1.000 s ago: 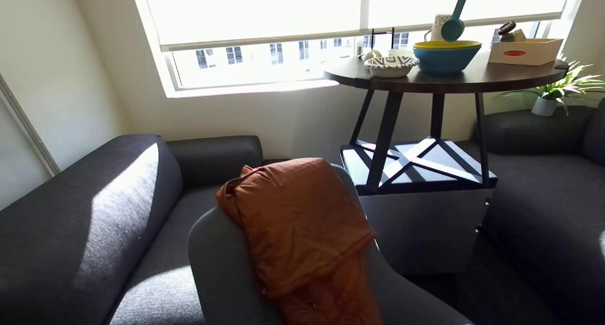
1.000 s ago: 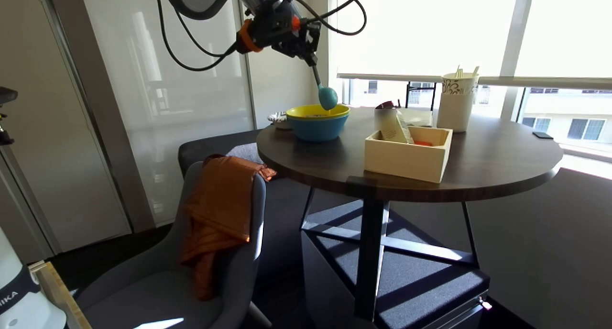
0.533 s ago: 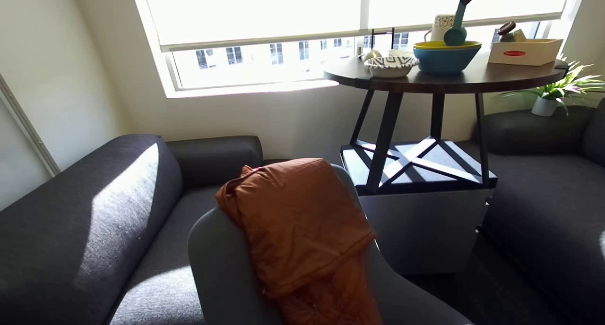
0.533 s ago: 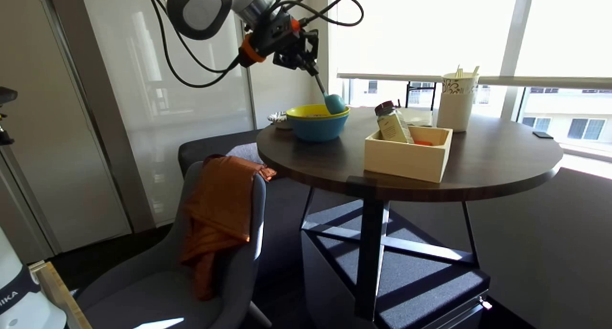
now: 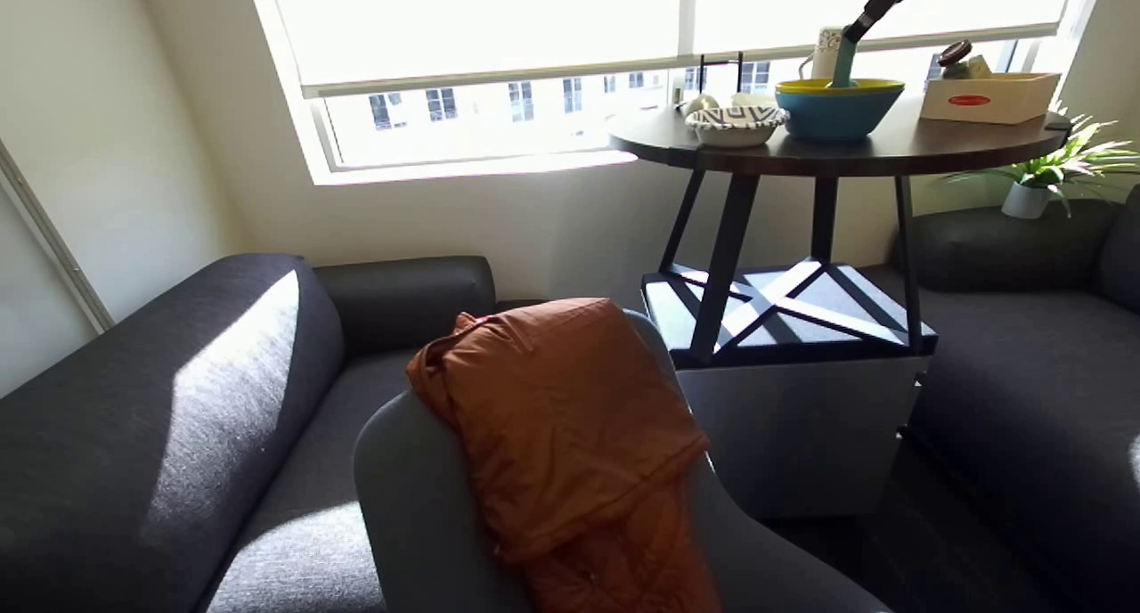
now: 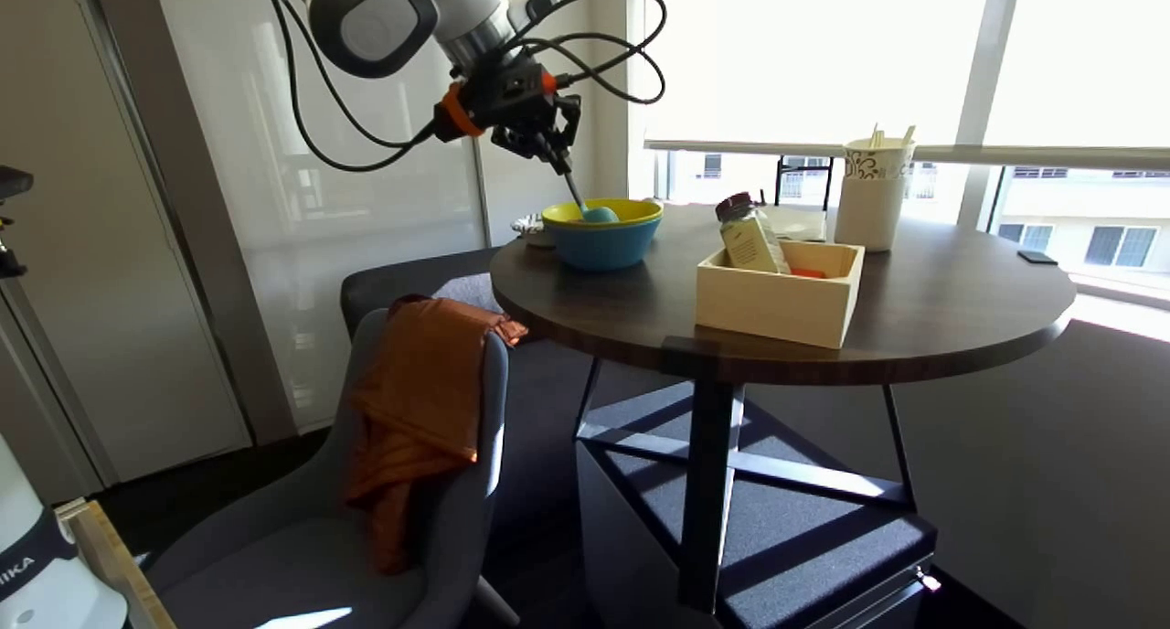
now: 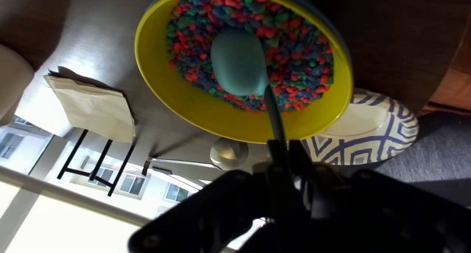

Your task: Use the blue serving spoon to take cereal from the yellow plate, then add it to the white plate

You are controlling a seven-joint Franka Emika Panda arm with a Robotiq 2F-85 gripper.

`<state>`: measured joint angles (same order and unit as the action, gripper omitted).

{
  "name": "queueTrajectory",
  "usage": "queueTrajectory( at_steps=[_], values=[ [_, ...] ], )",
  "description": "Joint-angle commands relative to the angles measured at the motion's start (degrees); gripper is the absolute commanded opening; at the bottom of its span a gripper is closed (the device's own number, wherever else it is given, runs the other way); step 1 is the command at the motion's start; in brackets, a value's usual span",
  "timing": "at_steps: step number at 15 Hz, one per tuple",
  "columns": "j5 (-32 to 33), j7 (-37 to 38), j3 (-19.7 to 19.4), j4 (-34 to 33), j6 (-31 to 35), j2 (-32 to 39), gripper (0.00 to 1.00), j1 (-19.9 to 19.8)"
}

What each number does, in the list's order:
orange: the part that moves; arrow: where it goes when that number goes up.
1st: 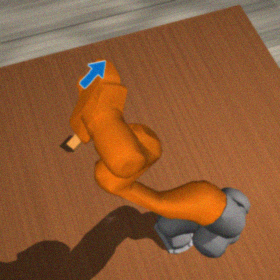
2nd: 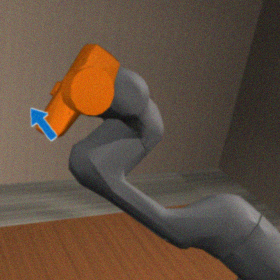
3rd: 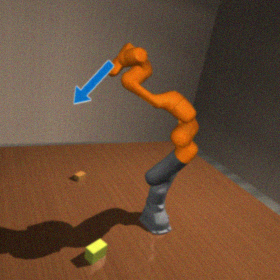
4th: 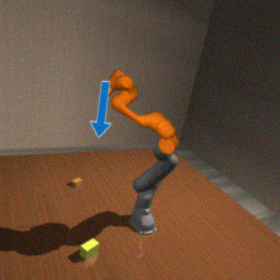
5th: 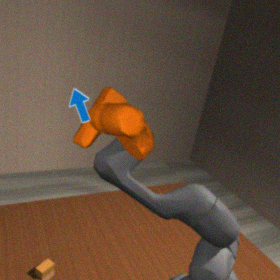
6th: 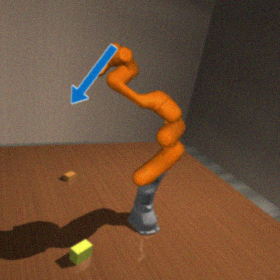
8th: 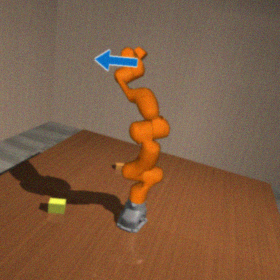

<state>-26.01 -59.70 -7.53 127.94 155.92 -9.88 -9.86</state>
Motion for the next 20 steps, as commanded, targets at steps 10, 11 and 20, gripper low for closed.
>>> queueTrajectory(
  at_steps=[10,11,20],
  values=[
    [-17.69,7.61,-8.79,-6.48,-11.97,4.44,0.02,1.82],
    [-19.44,8.15,-9.51,-7.10,-13.39,5.13,0.02,1.42],
    [-31.30,15.27,-11.86,-12.60,-26.18,11.79,0.02,-4.11]
  ],
)
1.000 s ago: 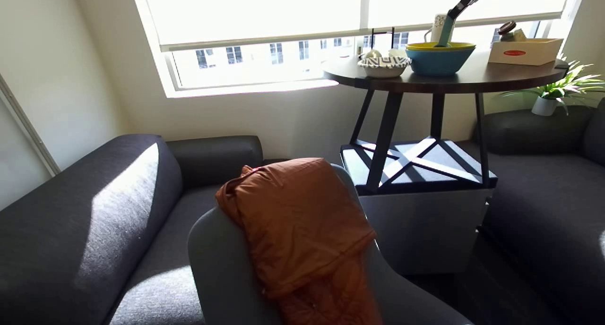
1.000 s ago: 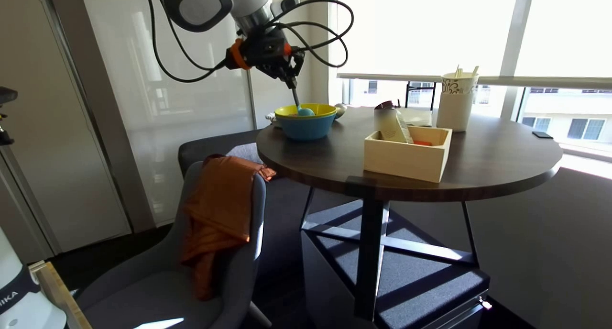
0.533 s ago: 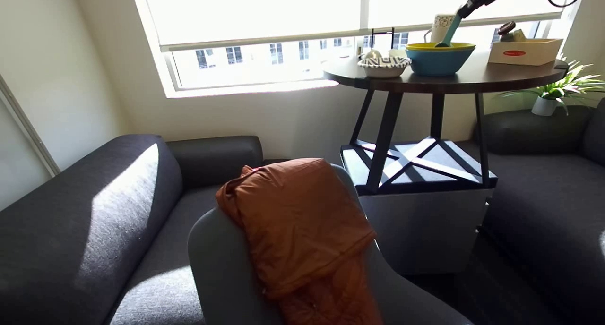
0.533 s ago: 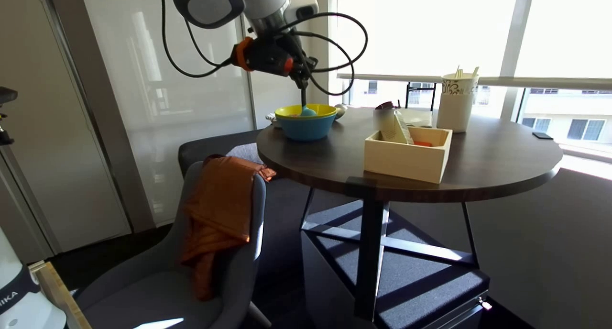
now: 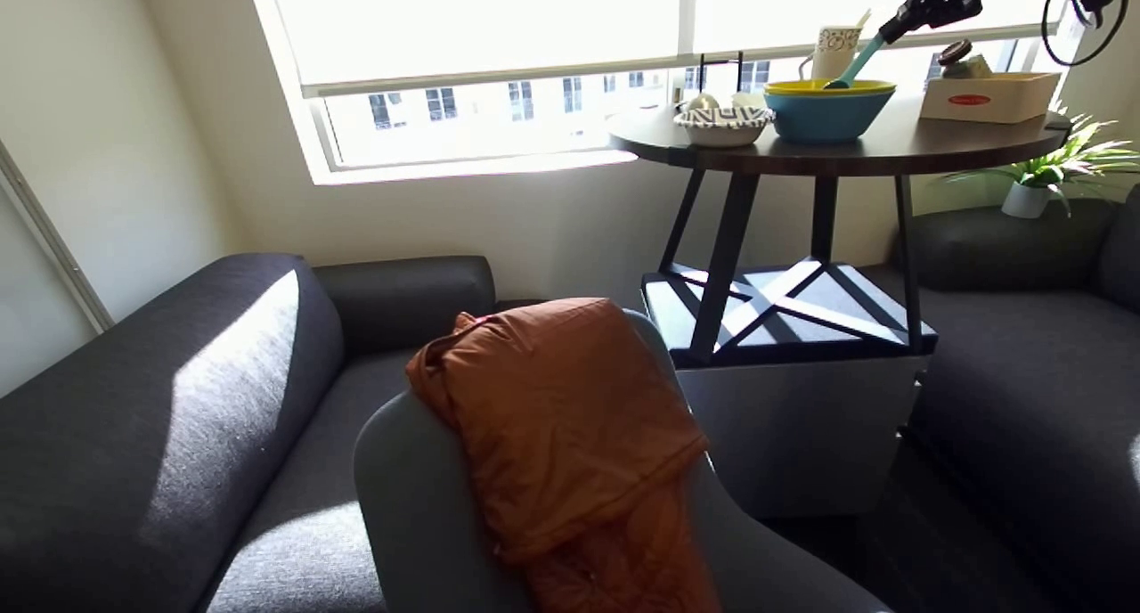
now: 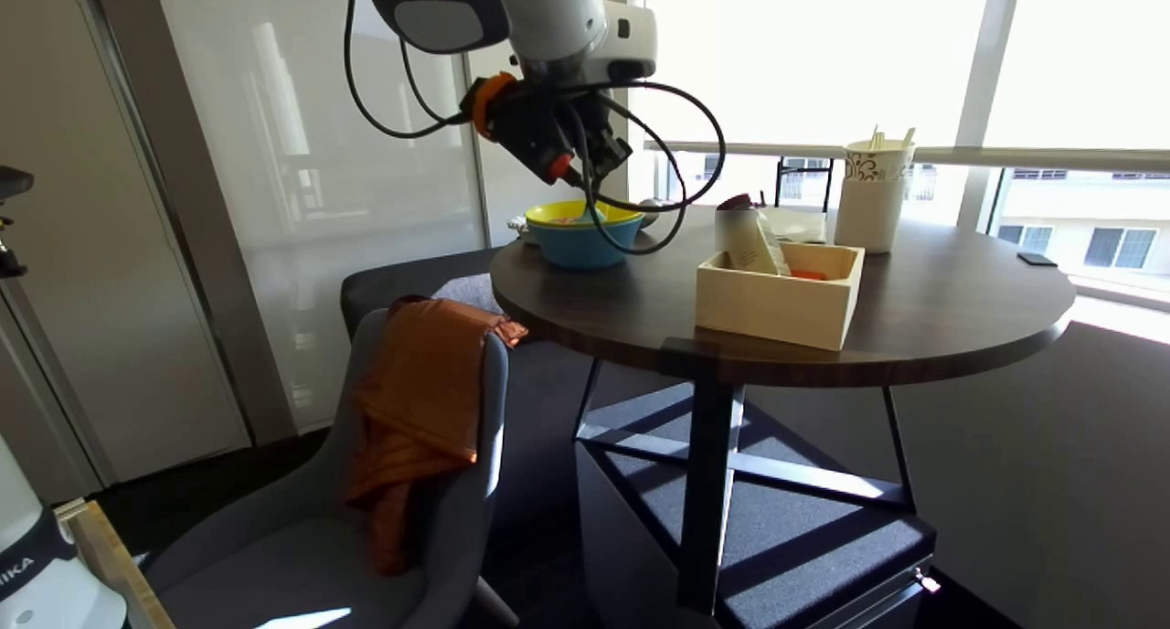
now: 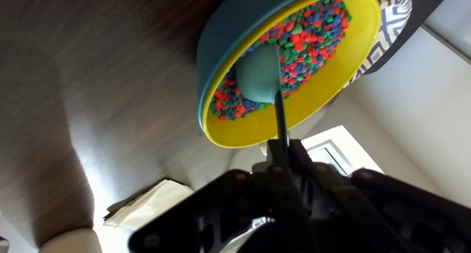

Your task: Use the blue serving spoon to take cereal from the yellow plate, then add it to the white plate

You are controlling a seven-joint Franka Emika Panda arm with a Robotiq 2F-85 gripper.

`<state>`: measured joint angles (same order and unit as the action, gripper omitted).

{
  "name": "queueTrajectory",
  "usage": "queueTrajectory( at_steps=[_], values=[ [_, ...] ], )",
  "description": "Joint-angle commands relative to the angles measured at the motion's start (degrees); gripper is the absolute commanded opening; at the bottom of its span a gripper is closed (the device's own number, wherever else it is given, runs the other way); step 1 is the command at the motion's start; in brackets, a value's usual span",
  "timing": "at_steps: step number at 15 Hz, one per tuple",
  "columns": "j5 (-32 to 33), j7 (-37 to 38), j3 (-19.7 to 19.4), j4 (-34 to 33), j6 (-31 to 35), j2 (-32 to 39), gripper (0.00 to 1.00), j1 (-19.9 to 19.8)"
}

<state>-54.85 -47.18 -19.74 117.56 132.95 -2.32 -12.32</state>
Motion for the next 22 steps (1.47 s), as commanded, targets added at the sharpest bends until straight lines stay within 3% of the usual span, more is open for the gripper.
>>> queueTrajectory(
  at_steps=[1,22],
  values=[
    [-3.28,3.41,0.41,-2.62,-4.33,4.81,0.02,-2.23],
    [-14.87,12.80,0.13,-7.91,-23.80,14.25,0.02,-10.56]
  ],
)
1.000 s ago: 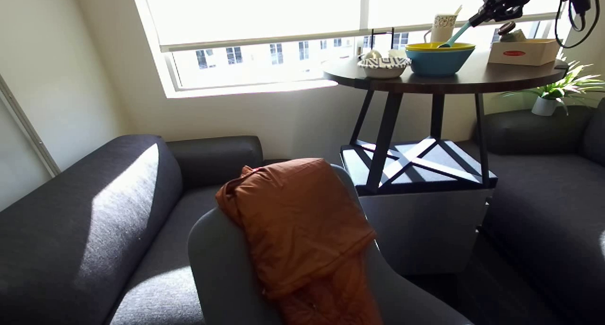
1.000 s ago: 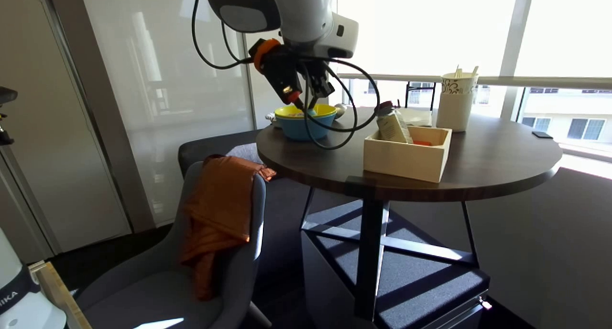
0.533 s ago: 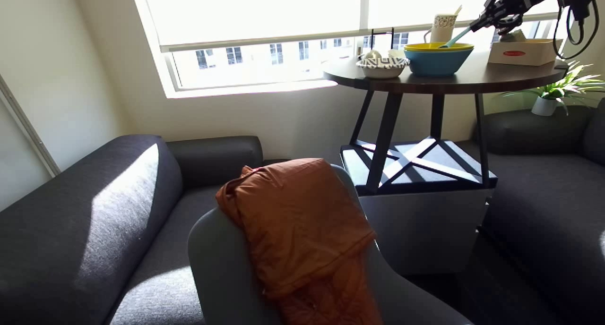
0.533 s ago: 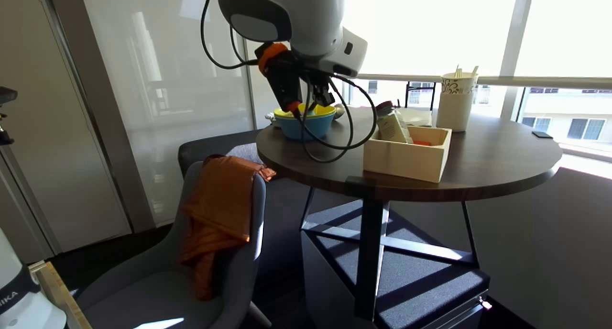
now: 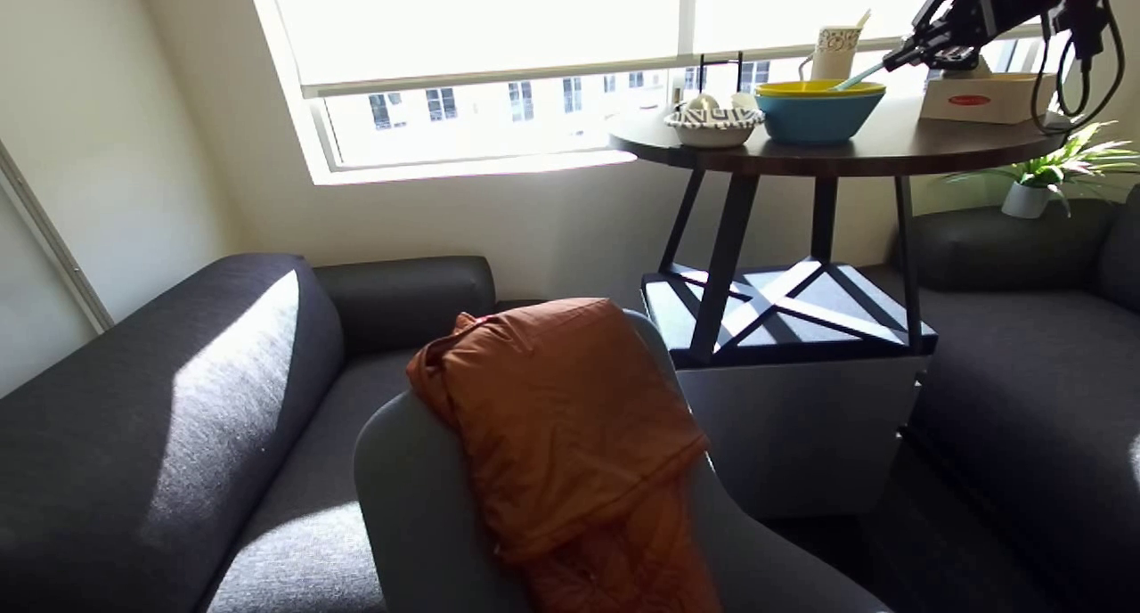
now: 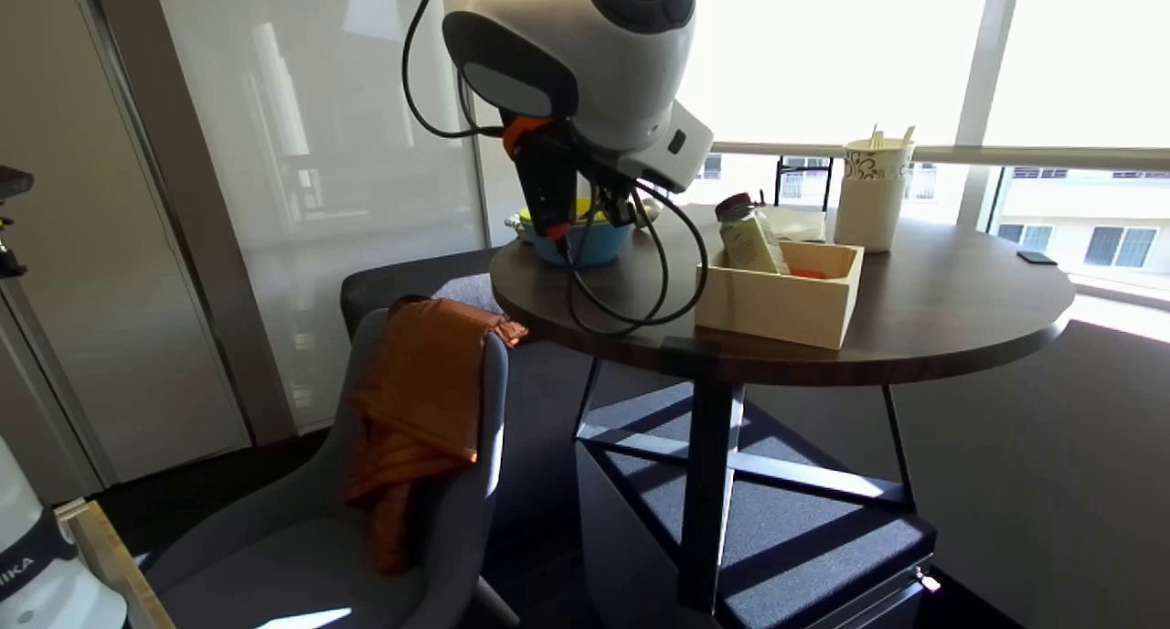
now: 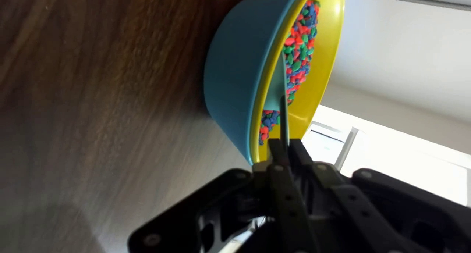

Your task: Use the blue serving spoon to take cereal from the yellow plate, then add it to the white plate

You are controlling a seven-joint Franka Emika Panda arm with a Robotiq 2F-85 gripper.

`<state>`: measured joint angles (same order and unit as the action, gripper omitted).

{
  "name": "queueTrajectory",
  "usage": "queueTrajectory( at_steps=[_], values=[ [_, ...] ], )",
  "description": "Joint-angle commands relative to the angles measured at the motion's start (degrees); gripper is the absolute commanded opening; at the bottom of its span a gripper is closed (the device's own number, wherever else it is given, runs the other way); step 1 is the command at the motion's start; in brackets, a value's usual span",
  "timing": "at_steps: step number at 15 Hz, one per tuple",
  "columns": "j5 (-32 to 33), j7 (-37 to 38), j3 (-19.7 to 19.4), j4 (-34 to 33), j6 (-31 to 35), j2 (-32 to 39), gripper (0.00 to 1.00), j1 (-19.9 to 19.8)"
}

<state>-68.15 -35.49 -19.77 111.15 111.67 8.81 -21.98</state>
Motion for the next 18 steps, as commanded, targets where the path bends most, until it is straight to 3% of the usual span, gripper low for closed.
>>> queueTrajectory(
  at_steps=[1,18],
  values=[
    [-2.17,1.21,0.09,-1.67,-3.10,3.50,0.02,-1.25],
    [-11.82,0.16,-0.38,-2.80,-16.48,4.39,0.02,-3.96]
  ],
)
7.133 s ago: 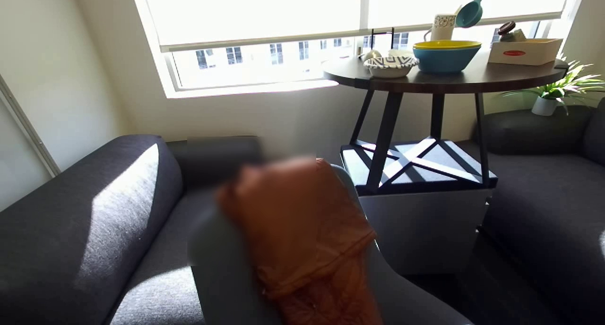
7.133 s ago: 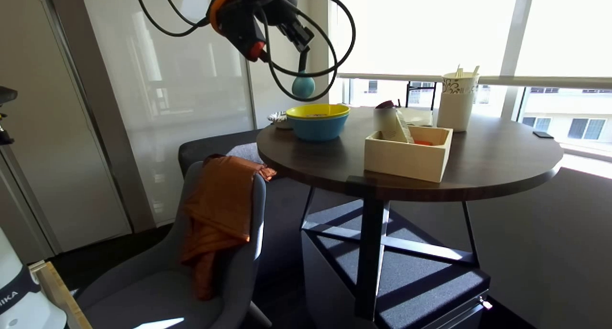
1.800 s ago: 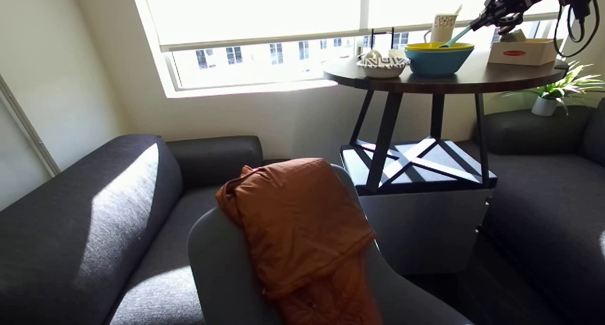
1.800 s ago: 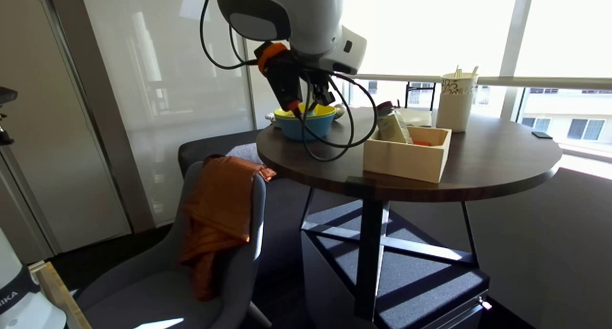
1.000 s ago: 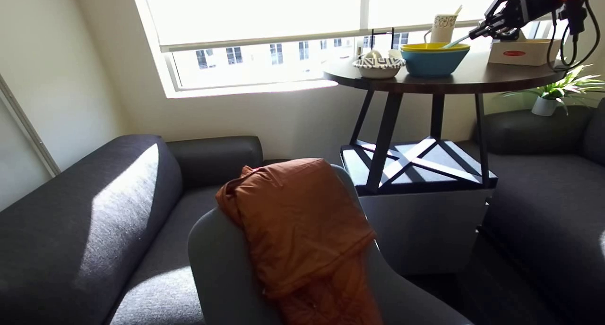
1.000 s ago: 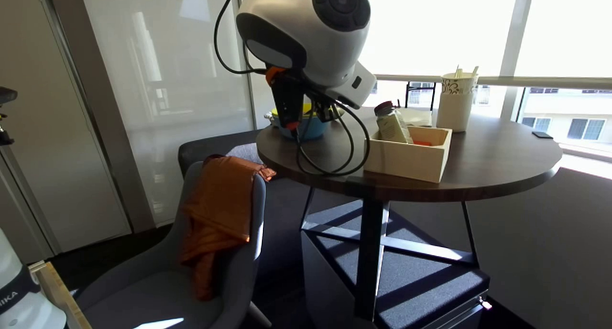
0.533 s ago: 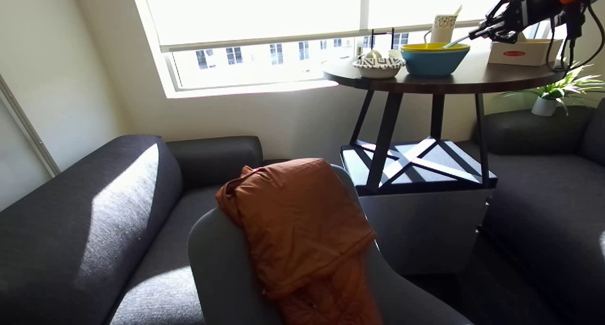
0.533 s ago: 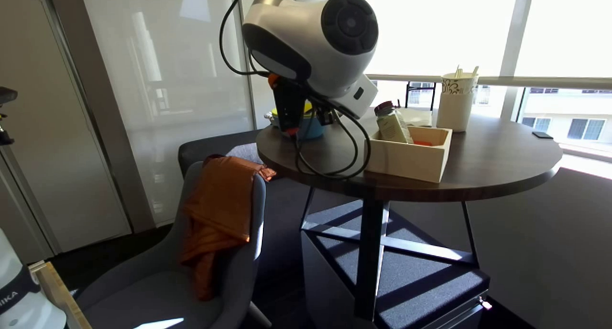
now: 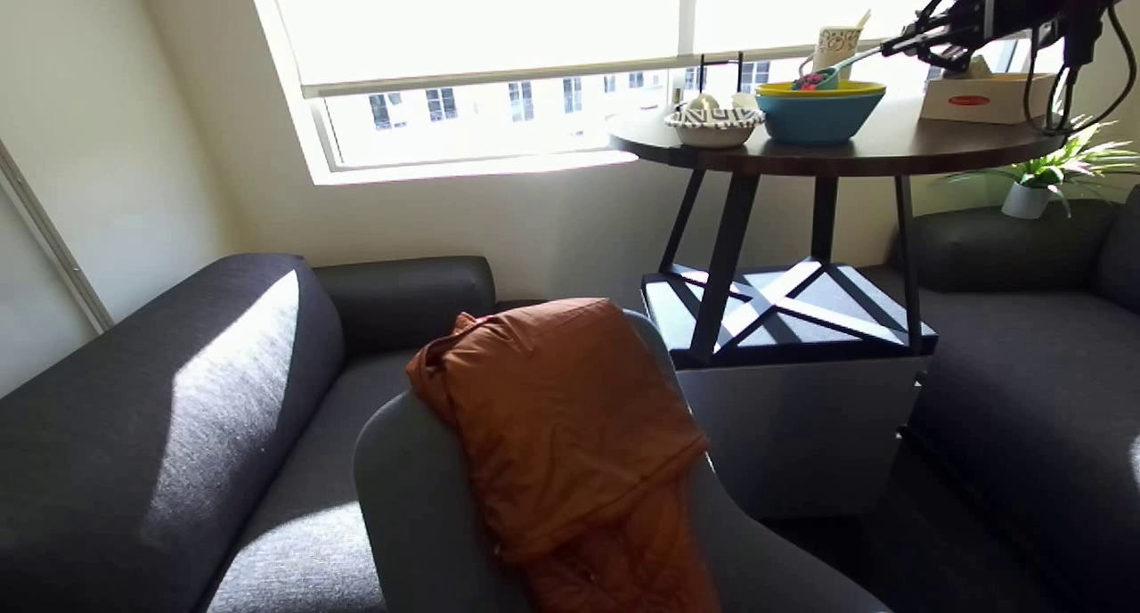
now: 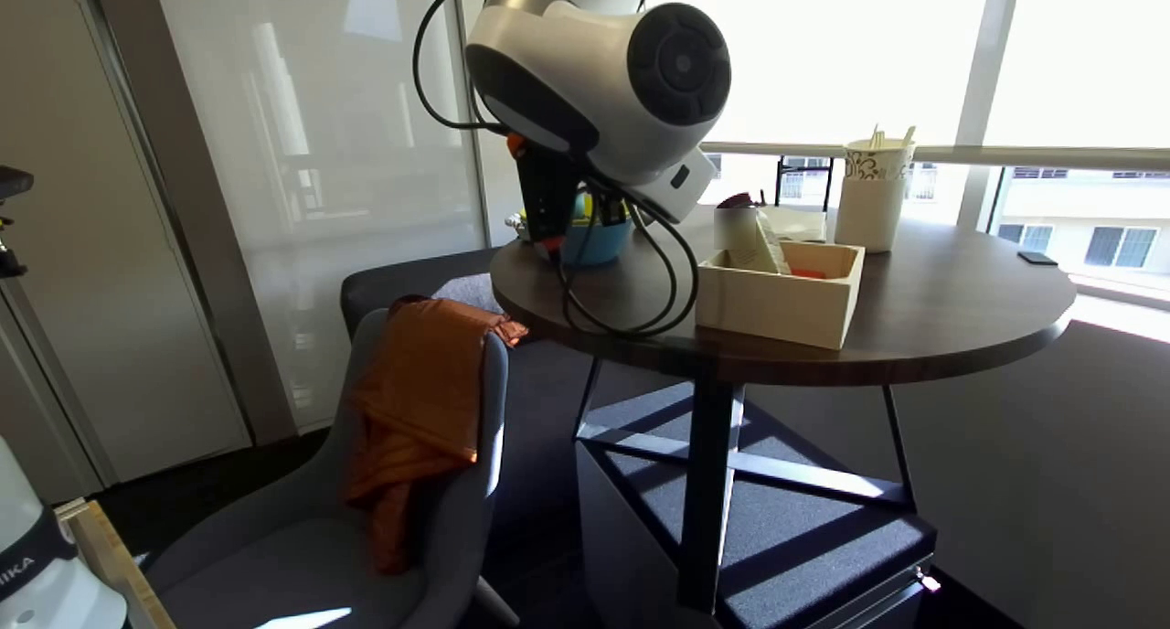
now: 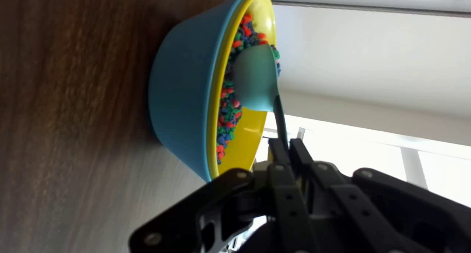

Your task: Use the blue serving spoon to take cereal from the yellow plate, then add it to the white plate

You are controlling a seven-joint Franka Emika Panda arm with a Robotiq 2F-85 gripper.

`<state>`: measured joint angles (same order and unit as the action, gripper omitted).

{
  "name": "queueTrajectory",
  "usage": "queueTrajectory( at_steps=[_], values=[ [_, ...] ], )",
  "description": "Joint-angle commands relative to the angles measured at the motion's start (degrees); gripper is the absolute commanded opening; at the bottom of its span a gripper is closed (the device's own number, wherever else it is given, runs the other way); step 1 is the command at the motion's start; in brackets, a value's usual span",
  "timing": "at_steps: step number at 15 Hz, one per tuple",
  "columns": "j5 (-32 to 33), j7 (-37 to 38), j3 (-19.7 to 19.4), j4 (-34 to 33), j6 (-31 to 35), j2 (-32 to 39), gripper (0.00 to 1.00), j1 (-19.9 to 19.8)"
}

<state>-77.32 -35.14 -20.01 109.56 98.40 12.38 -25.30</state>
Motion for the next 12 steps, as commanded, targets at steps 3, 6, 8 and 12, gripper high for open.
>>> queueTrajectory(
  at_steps=[3,6,8,12],
  values=[
    [-4.59,-0.27,-0.37,-1.30,-4.02,0.49,0.02,-0.65],
    [-7.98,-0.51,-0.43,-0.64,-3.70,-0.23,0.02,-0.43],
    [-10.14,-0.69,-0.38,-0.38,-3.90,-0.56,0.02,-0.28],
    [-12.57,-1.23,0.13,0.33,-4.40,-1.35,0.02,0.71]
  ],
)
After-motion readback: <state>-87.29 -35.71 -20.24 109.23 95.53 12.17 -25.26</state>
